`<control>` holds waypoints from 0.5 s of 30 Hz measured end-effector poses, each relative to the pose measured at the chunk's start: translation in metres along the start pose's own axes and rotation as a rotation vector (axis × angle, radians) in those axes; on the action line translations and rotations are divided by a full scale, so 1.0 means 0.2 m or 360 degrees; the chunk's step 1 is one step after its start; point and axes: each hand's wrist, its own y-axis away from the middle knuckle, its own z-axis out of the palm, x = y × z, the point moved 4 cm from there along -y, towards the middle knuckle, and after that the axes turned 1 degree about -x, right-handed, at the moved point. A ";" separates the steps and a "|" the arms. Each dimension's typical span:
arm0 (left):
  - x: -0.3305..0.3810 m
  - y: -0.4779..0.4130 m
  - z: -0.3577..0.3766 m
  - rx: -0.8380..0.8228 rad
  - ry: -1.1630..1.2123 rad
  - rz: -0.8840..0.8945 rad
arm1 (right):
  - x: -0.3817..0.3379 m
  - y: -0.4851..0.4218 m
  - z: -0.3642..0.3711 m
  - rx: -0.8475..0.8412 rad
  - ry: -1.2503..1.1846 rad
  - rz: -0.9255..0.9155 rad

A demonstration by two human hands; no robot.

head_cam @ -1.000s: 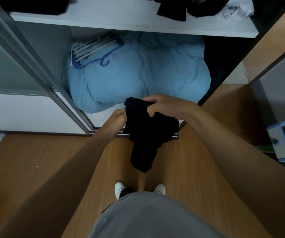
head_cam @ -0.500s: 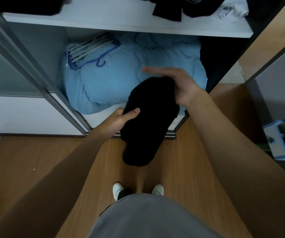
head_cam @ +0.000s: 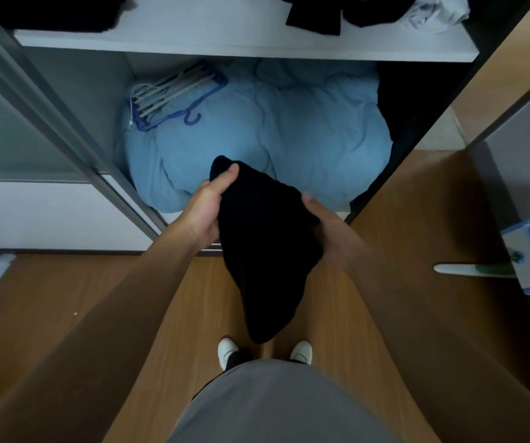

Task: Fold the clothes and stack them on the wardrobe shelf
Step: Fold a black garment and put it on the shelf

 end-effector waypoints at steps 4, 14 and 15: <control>-0.01 -0.02 -0.06 0.0227 -0.0226 0.0046 | -0.13 0.04 -0.01 0.0147 0.0594 -0.0147; 0.02 0.01 0.01 -0.0152 0.0051 -0.0286 | -0.10 0.05 0.02 -0.0042 0.0847 -0.0187; 0.04 0.01 0.02 -0.0164 -0.0002 -0.0288 | -0.08 0.04 0.03 0.0028 0.0907 -0.0218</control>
